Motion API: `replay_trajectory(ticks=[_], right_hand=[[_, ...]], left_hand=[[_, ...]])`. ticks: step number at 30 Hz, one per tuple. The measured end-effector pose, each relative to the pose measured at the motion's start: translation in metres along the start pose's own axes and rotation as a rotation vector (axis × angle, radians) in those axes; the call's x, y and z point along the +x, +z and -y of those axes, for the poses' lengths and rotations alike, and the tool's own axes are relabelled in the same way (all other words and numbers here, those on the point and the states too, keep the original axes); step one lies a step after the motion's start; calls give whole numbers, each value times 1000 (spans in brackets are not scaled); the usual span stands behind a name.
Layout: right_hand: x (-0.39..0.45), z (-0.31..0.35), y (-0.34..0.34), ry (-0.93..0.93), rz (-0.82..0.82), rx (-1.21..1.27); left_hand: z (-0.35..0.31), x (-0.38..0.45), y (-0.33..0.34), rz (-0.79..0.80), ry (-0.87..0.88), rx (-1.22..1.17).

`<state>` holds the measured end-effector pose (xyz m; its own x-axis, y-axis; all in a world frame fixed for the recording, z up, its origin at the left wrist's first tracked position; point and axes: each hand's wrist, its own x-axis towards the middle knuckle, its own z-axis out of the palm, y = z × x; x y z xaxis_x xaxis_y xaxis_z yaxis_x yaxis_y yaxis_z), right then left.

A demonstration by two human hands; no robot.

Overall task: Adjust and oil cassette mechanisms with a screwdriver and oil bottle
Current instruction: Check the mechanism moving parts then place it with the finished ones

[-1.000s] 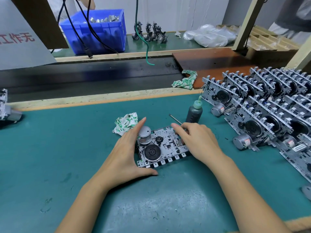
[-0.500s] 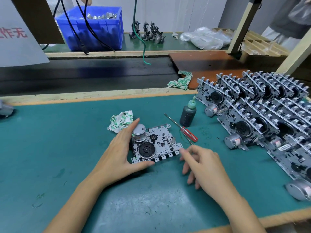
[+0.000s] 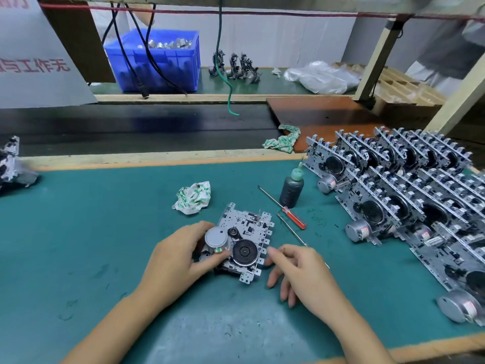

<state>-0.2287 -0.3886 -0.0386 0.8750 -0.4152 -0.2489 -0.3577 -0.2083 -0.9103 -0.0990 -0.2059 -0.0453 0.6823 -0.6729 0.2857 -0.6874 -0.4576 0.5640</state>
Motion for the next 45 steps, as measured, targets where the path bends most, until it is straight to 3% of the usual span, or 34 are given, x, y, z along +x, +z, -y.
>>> replay_trajectory(ticks=[4,8,11,16,21,24,26,29,33,35,37,41,45], right_hand=[[3,3,4,23,5,-29],[11,9,7,127,-24,153],[18,15,12,97,-109,147],[15,49,4,-302,-439,40],[16,125,-41,-752,-557,-138],[35,166,-71,-920,-674,-299],[56,182,-87,-973,-726,-426],[94,183,-105,-915,-693,-665],[139,160,-112,-723,-531,-967],[152,144,-113,-621,-478,-1035],[161,130,-113,-509,-434,-1067],[167,108,-115,-387,-285,-1075],[163,97,-126,-357,-187,-1154]], left_hand=[[-9,-7,-6,53,69,97],[-17,-10,-10,81,96,50],[-23,-13,-7,79,83,20],[-40,-1,-13,-86,197,57],[-81,60,-47,-396,372,169],[-101,109,-62,-500,371,210],[-108,143,-62,-461,314,235],[-106,191,-44,-280,167,224],[-83,227,-1,13,-61,-147],[-70,231,25,108,-194,-355],[-59,232,47,160,-265,-419],[-47,227,73,278,-230,-375],[-46,217,84,353,-90,-295]])
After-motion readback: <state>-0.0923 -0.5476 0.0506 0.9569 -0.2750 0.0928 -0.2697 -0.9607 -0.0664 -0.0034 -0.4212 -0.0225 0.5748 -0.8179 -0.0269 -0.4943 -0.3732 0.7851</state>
